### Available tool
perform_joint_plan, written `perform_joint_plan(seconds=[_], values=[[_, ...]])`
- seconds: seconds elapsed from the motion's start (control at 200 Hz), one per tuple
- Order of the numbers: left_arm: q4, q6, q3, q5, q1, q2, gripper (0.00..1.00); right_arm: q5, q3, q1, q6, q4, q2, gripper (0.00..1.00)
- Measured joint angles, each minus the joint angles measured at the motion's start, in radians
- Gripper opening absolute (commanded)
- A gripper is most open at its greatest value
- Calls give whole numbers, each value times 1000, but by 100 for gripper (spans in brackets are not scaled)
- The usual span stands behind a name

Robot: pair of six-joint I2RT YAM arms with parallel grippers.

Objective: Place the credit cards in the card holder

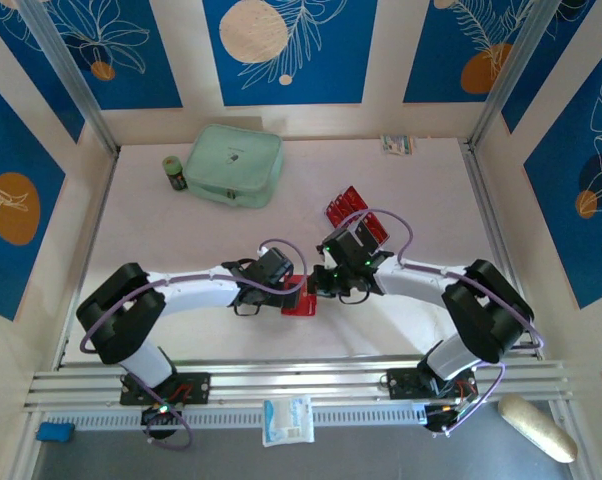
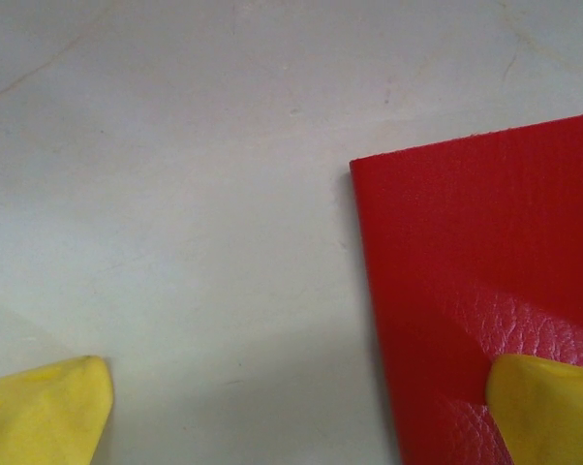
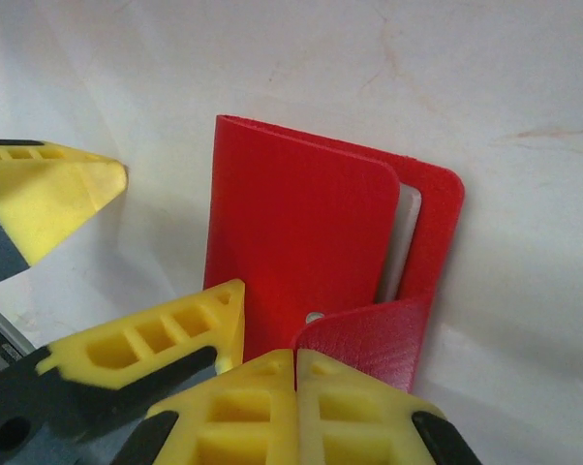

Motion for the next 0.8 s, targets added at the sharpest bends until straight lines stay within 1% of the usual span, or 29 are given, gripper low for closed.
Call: perform_joint_plan(seconds=[0.34,0.8], values=[[0,0,0,0,0,0,100,-10,0,13,18,48,58,0],[5,0,-4,0,0,-2,100,-12,2,13,30,57,63,0]])
